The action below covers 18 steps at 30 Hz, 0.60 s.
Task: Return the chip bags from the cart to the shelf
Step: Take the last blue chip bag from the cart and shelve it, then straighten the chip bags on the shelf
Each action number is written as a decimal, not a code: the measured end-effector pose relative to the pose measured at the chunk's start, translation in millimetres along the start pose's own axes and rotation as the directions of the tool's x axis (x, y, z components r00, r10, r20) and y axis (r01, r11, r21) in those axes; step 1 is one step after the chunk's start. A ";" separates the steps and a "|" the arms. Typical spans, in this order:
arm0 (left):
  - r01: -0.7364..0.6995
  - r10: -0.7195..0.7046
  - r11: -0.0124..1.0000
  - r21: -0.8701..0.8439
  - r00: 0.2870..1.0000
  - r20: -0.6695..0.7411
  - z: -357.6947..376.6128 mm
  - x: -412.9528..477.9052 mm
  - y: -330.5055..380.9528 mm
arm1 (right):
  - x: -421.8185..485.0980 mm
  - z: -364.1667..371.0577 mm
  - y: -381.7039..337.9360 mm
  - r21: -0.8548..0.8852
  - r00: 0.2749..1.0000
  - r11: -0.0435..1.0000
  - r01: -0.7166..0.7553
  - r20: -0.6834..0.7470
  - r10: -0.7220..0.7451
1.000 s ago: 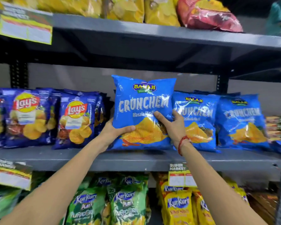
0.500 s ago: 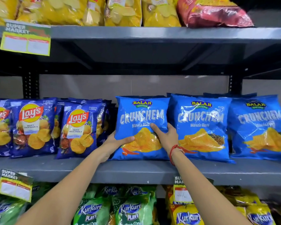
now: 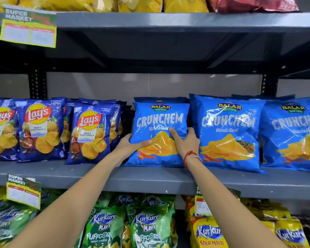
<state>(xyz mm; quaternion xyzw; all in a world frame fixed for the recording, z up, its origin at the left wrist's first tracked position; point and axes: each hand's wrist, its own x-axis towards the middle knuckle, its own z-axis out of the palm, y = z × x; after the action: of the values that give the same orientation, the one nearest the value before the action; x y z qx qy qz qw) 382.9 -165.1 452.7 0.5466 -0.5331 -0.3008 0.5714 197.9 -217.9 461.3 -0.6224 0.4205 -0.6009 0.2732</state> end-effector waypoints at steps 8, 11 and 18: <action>-0.262 0.416 0.819 0.510 0.884 -0.214 -13.1 -47.1 6.2 | -23.6 11.3 -15.3 -0.376 0.878 0.863 0.337 -0.205 -0.433; -0.301 0.544 0.688 0.660 0.816 -0.195 -36.2 -76.0 -1.6 | -37.0 27.4 -35.8 -0.267 0.848 0.856 0.443 -0.186 -0.497; -0.024 0.452 0.476 0.879 0.864 -0.221 -96.3 -126.4 -29.2 | -69.6 89.1 -76.1 0.142 0.924 0.974 0.174 0.318 -0.212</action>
<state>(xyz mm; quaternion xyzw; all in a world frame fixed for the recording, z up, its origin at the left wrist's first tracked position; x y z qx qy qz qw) 448.6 -25.2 405.6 0.7241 -0.5449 0.2127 0.3655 305.2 -135.5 478.1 -0.7368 0.2712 -0.5341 0.3136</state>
